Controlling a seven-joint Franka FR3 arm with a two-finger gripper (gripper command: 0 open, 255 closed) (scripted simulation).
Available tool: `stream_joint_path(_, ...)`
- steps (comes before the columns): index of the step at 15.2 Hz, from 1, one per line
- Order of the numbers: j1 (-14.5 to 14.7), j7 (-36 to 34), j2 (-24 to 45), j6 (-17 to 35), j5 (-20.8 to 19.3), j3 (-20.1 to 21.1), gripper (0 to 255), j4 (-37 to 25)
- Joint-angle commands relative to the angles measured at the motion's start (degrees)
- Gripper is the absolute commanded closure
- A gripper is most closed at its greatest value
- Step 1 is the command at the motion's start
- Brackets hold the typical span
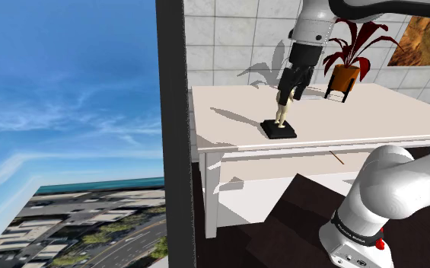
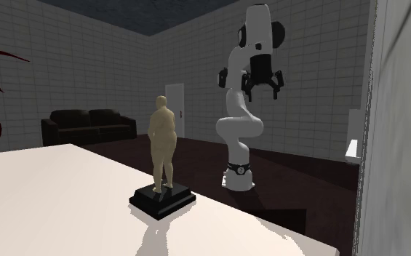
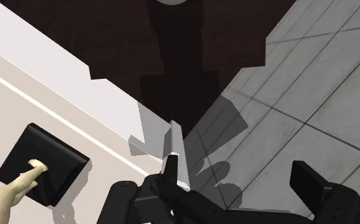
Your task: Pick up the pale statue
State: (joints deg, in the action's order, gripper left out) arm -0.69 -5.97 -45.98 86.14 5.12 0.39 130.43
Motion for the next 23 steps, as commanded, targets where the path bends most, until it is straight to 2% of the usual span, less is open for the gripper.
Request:
stream_joint_path(1,0.0,0.0,0.0,0.0,0.0,0.0,0,0.0)
stream_joint_path(7,-2.2,6.3,6.9,1.0,-3.9,-6.7,0,-5.3)
stream_joint_path(13,-3.8,12.7,15.2,1.5,-6.3,-13.1,0,-12.8)
stream_joint_path(18,-4.7,18.2,23.3,1.4,-6.6,-18.5,0,-20.6)
stream_joint_path(23,-5.9,24.3,32.7,0.4,-5.0,-23.9,0,-30.3)
